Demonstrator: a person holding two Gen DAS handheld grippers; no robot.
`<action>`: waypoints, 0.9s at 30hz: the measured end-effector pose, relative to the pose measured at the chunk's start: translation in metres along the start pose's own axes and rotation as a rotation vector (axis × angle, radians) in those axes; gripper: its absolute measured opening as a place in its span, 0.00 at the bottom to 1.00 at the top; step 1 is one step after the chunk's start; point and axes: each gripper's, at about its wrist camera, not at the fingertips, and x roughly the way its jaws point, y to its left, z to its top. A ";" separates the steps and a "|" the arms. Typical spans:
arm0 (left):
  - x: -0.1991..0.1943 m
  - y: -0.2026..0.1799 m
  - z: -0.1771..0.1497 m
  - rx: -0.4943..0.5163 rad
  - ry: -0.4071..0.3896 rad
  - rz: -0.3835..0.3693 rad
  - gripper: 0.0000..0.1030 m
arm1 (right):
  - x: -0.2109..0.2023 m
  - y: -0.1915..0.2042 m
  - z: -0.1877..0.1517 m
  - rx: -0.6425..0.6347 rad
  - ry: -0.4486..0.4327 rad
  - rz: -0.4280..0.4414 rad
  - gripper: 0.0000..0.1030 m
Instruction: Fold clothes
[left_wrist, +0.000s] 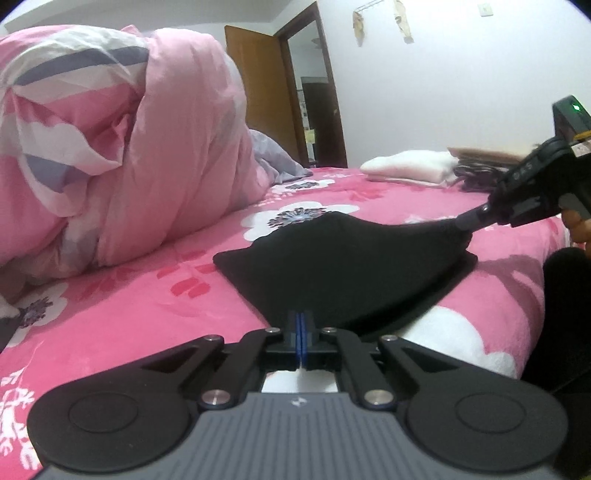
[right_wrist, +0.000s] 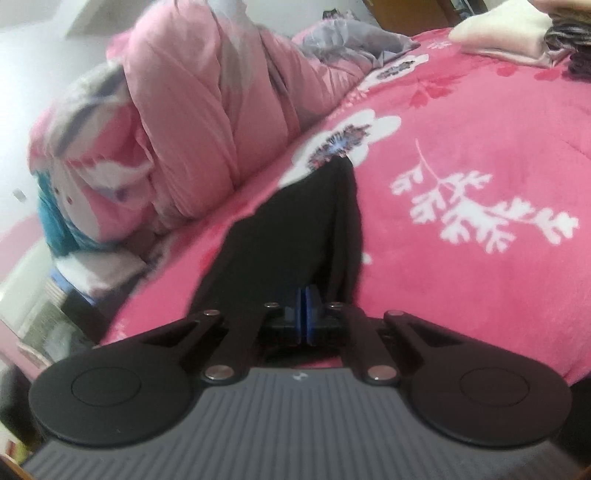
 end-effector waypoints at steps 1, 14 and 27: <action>0.001 0.001 -0.001 0.003 0.007 -0.001 0.01 | 0.000 -0.004 0.000 0.027 0.004 0.011 0.01; 0.009 -0.001 -0.010 -0.002 0.105 -0.072 0.02 | 0.006 -0.024 -0.014 0.064 0.033 -0.077 0.01; 0.001 0.018 0.019 -0.130 0.015 -0.124 0.19 | -0.010 0.013 -0.004 -0.180 0.016 -0.116 0.06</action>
